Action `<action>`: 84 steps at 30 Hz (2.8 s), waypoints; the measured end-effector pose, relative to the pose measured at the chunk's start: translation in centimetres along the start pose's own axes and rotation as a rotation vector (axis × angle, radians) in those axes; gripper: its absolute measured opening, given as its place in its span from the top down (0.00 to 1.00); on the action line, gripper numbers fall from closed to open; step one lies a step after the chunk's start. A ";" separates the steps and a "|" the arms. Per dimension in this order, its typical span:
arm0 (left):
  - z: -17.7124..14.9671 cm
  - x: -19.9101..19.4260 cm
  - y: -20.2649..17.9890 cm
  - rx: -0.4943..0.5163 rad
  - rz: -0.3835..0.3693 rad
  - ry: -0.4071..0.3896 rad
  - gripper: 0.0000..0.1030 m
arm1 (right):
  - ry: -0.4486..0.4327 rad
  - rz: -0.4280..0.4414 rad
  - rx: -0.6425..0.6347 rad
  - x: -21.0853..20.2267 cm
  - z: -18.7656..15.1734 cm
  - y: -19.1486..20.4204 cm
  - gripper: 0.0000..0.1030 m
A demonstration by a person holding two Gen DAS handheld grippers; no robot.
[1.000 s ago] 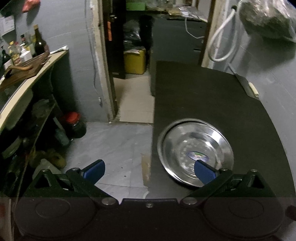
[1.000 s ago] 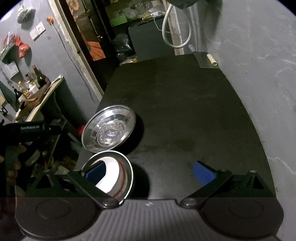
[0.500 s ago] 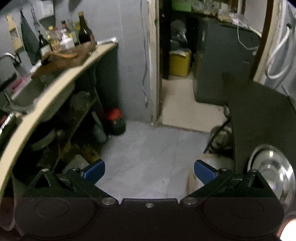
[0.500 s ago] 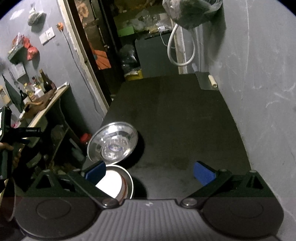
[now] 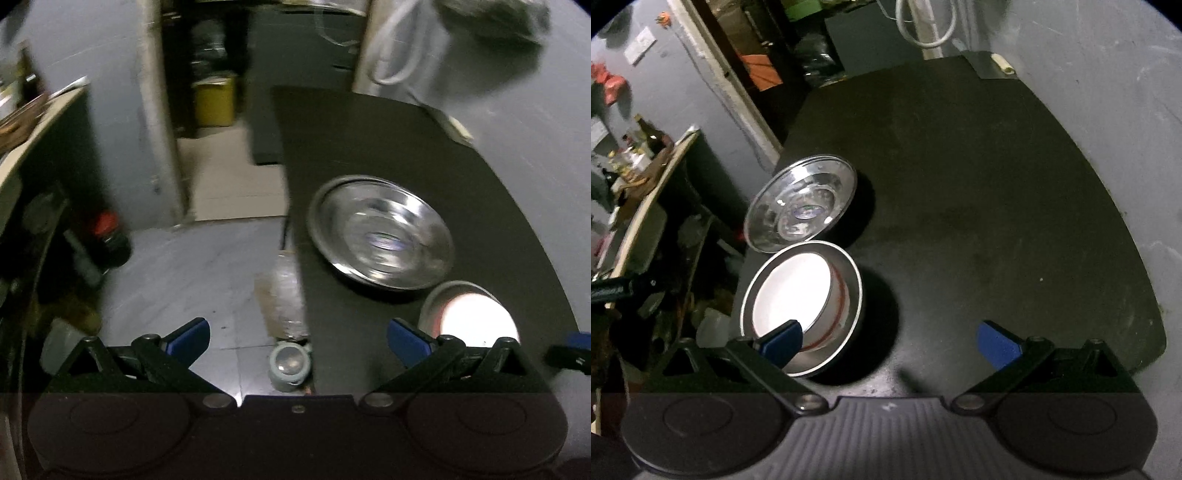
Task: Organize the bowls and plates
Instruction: 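Move the left tool to the steel bowl rim and grip it, then lift the steel bowl with nested white bowls over the steel plates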
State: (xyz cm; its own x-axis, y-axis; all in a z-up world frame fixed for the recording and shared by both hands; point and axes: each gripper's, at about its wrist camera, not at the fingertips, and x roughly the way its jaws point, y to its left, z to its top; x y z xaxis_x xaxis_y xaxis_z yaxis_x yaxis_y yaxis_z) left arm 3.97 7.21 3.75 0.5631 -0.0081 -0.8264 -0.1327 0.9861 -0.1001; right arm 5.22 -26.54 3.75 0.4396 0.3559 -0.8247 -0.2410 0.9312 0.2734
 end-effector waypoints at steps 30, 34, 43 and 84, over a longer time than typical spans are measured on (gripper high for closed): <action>1.3 7.7 -4.4 0.349 -0.191 0.175 0.01 | 0.157 -0.168 -0.001 3.9 2.6 1.0 0.00; 1.3 8.0 -4.7 0.353 -0.173 0.188 0.01 | 0.178 -0.161 -0.021 4.5 2.7 0.8 0.00; 1.3 9.0 -5.5 0.363 -0.137 0.216 0.01 | 0.208 -0.144 -0.053 5.8 2.8 0.4 0.00; 1.6 8.3 -7.1 0.329 -0.315 0.247 0.89 | 0.218 0.212 0.021 6.3 2.2 -0.3 0.83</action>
State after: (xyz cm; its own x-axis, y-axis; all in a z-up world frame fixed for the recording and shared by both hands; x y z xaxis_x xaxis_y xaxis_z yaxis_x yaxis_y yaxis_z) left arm 10.85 0.43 -1.53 0.3193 -0.3127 -0.8946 0.2985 0.9291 -0.2182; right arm 9.98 -24.37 -0.41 0.1845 0.5196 -0.8343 -0.2885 0.8401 0.4594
